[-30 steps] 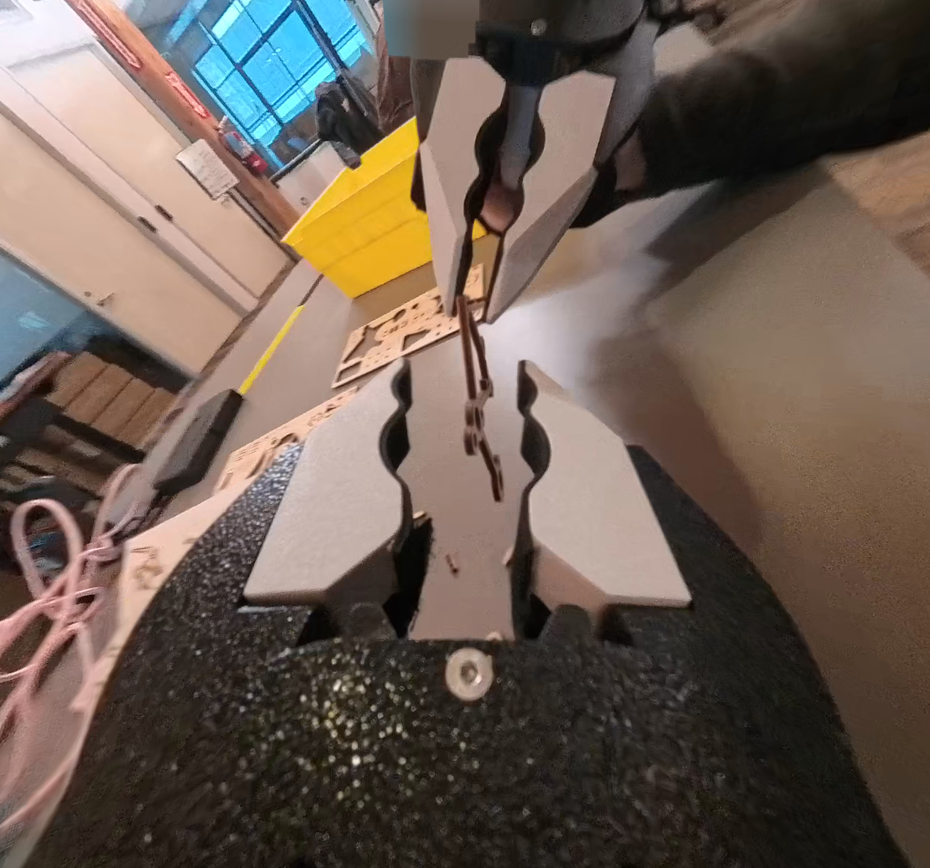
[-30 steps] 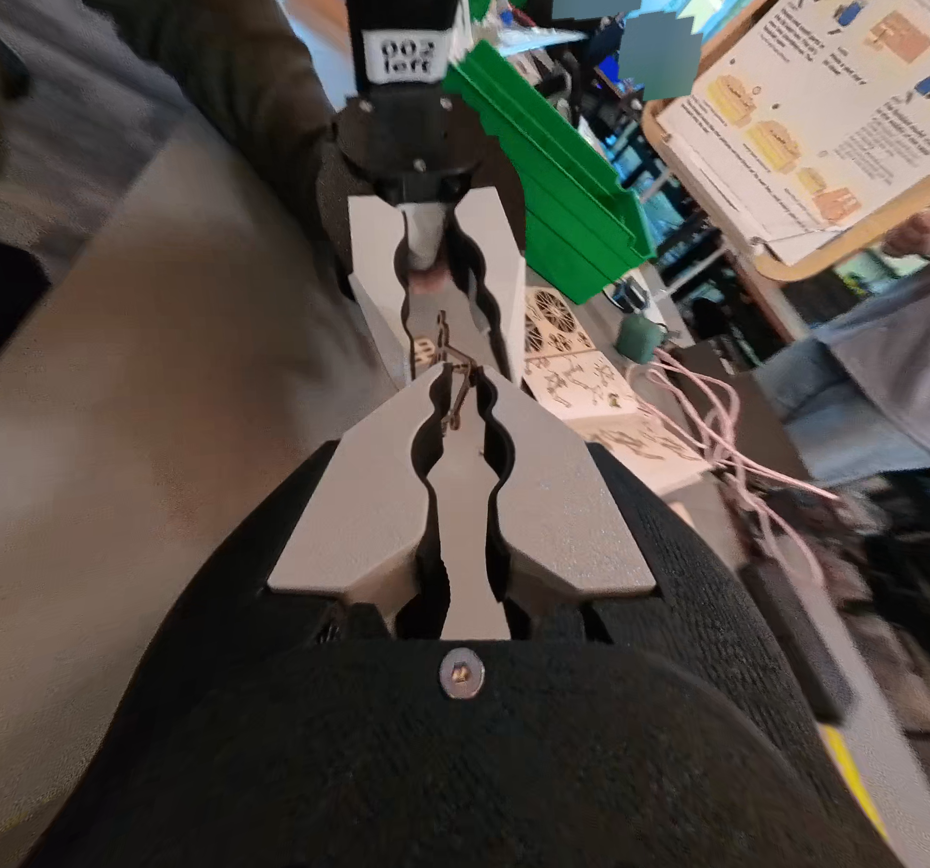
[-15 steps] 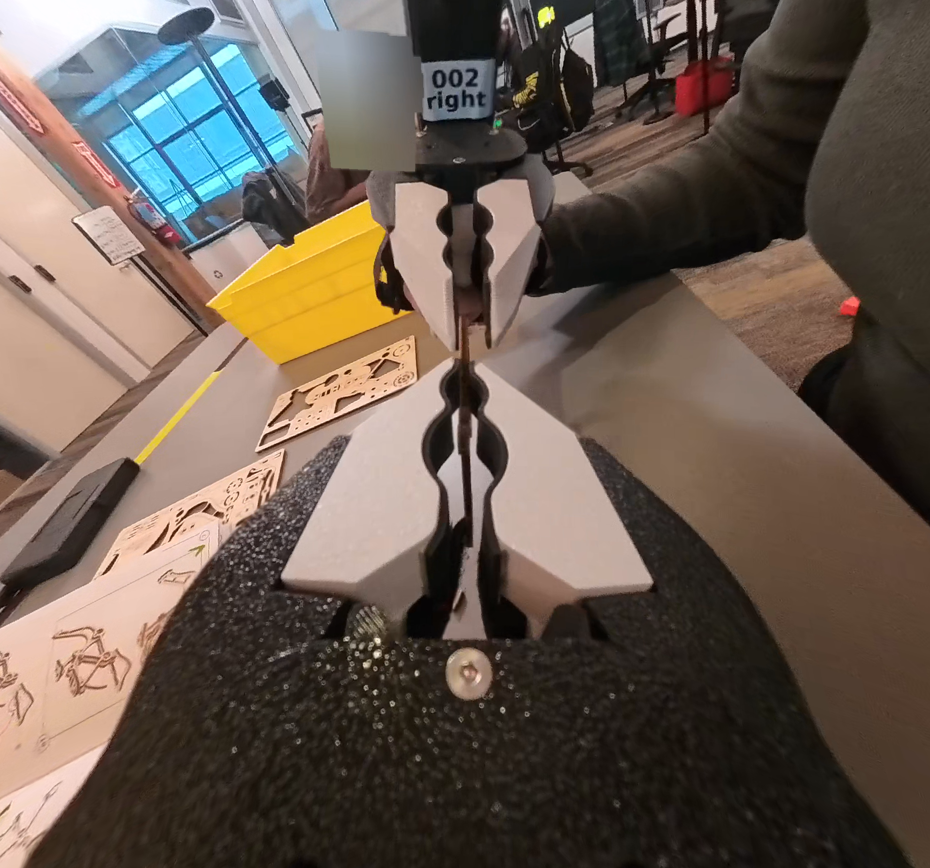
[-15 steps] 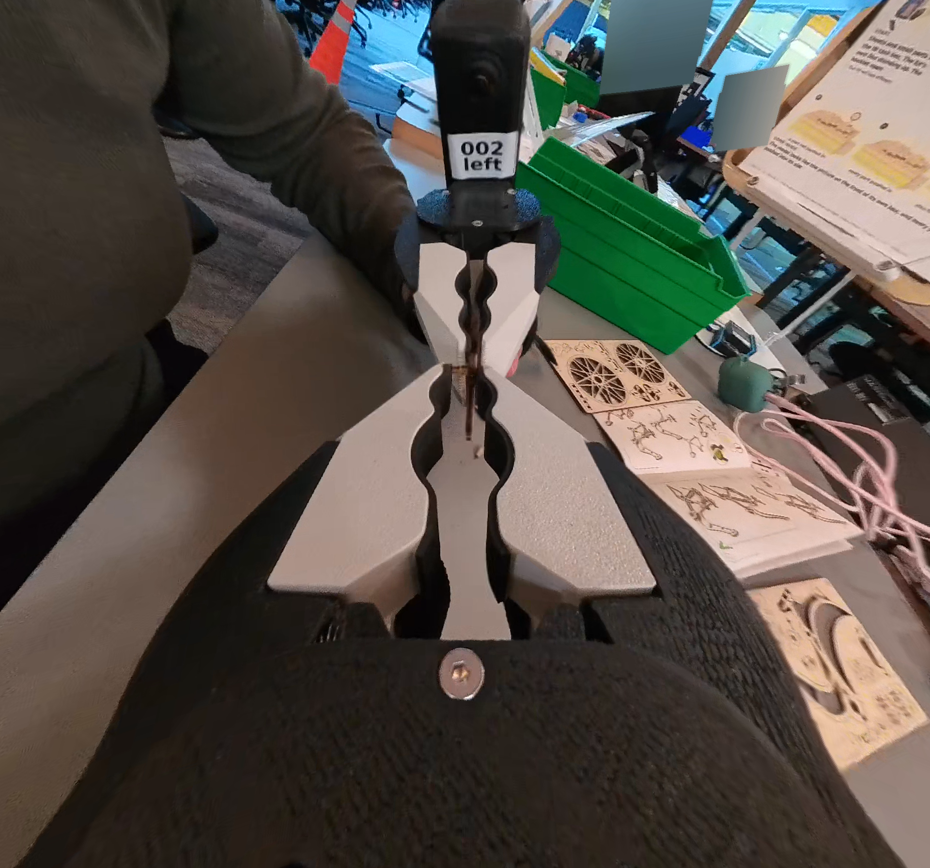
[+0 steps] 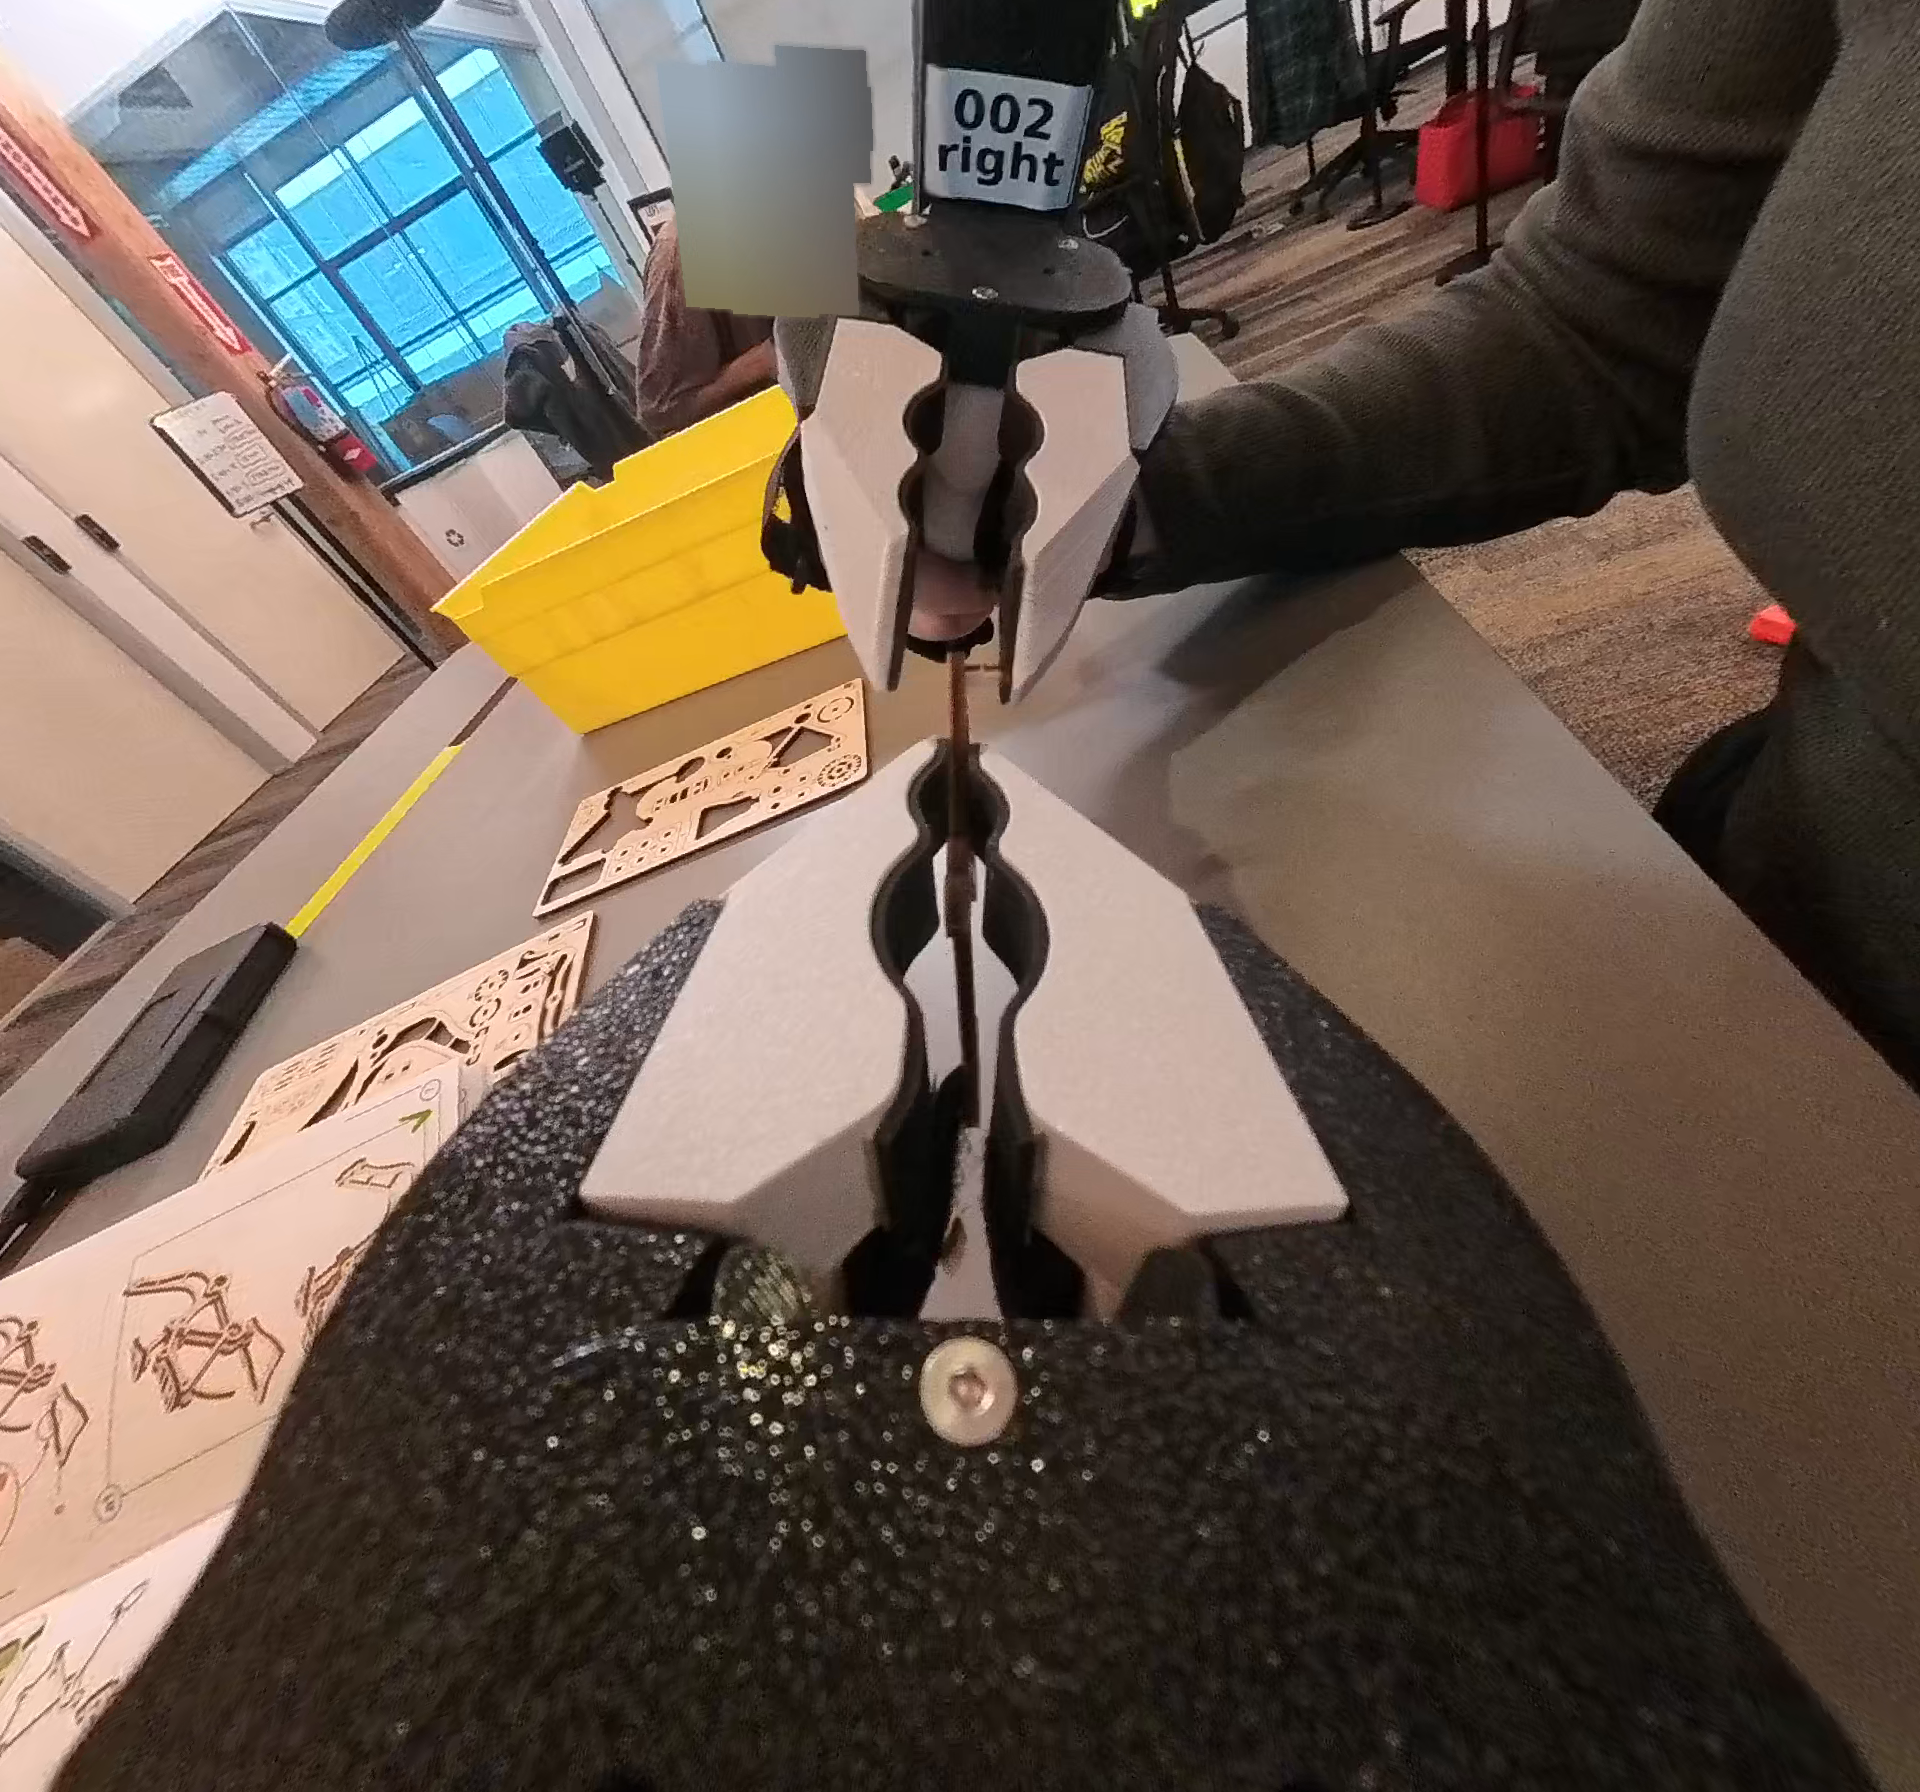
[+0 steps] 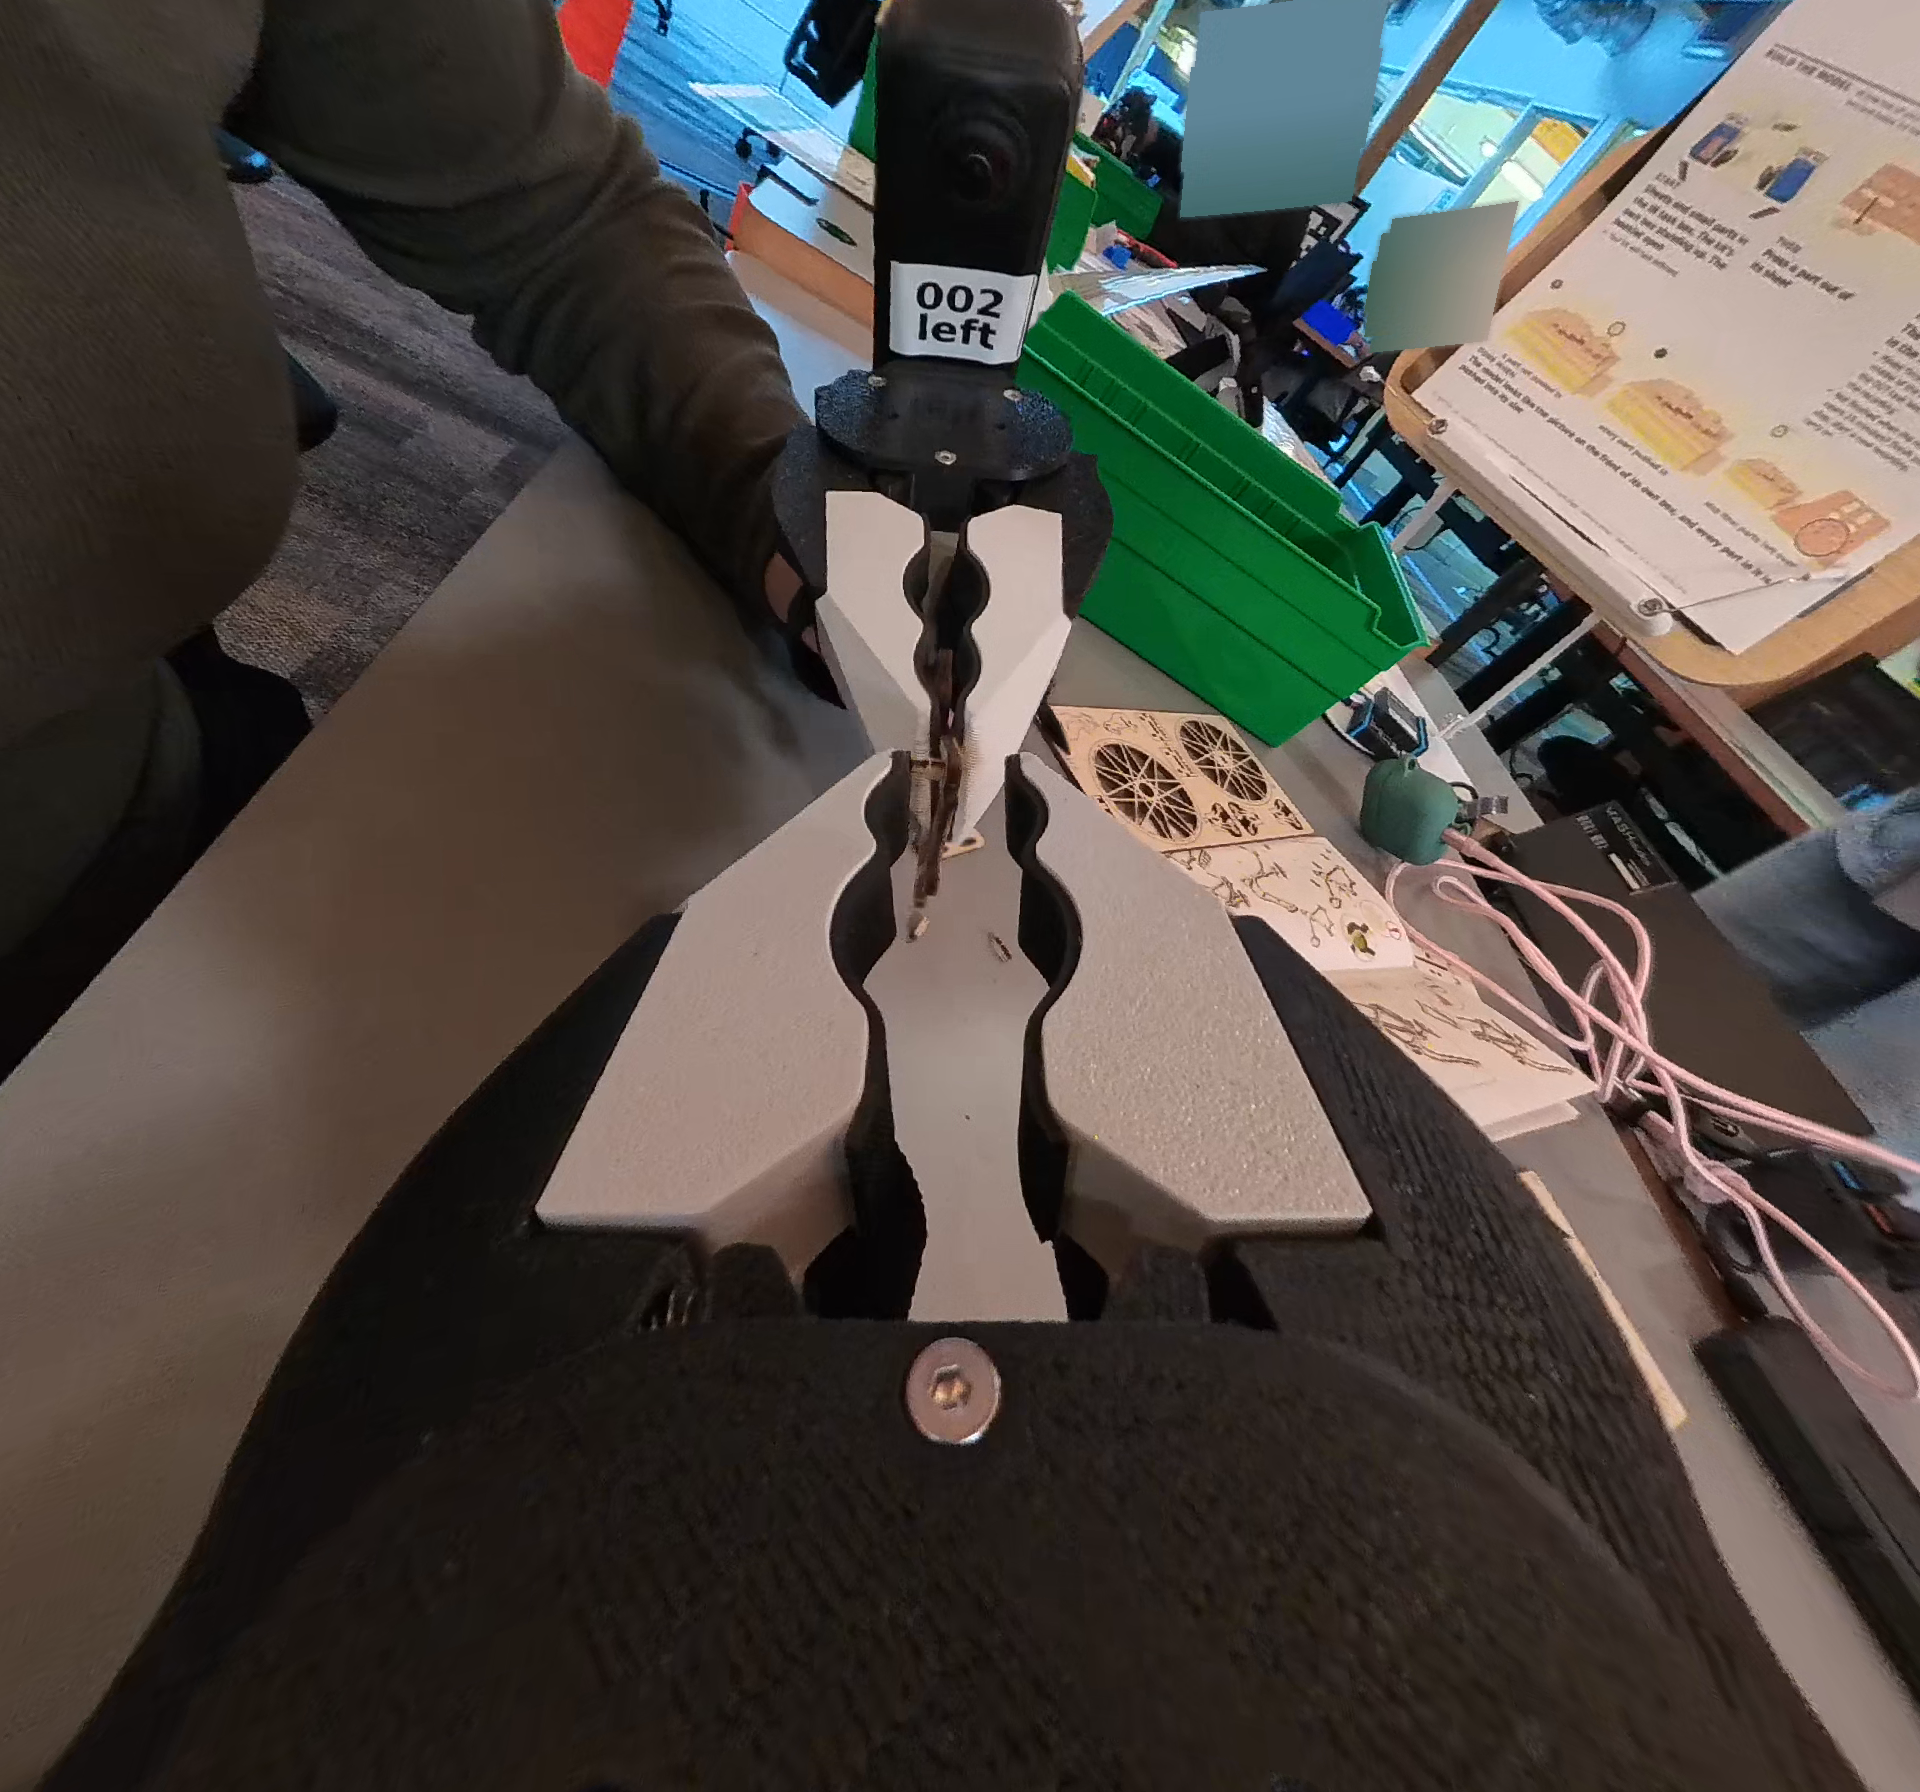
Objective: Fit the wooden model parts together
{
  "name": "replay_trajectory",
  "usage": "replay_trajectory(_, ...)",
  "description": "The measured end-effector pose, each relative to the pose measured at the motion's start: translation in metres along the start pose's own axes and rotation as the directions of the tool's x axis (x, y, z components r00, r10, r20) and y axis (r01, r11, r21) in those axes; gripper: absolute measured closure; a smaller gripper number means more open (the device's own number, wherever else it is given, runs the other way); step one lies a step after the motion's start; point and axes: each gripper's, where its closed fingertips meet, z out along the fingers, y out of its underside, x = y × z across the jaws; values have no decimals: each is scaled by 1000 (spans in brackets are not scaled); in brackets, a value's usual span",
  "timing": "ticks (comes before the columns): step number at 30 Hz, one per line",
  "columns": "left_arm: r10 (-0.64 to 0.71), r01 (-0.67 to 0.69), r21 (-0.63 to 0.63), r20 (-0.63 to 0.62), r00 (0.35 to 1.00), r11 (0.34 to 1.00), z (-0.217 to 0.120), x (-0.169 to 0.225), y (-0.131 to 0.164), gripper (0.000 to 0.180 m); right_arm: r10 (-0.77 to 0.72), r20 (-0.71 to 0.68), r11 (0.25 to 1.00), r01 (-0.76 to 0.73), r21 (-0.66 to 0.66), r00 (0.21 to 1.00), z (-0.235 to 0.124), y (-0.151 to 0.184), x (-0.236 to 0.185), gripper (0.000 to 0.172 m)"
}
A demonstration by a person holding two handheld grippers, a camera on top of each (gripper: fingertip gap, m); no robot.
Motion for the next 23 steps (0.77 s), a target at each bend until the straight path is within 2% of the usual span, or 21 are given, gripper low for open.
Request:
replay_trajectory(11,27,-26,-20,24,999,999,0,-1,-1,180,27,12,1000,-28,7,1000,0,-1,1,158)
replay_trajectory(23,100,-96,-64,70,993,993,1,-4,1,180,71,15,997,-71,-5,997,-2,2,5,154)
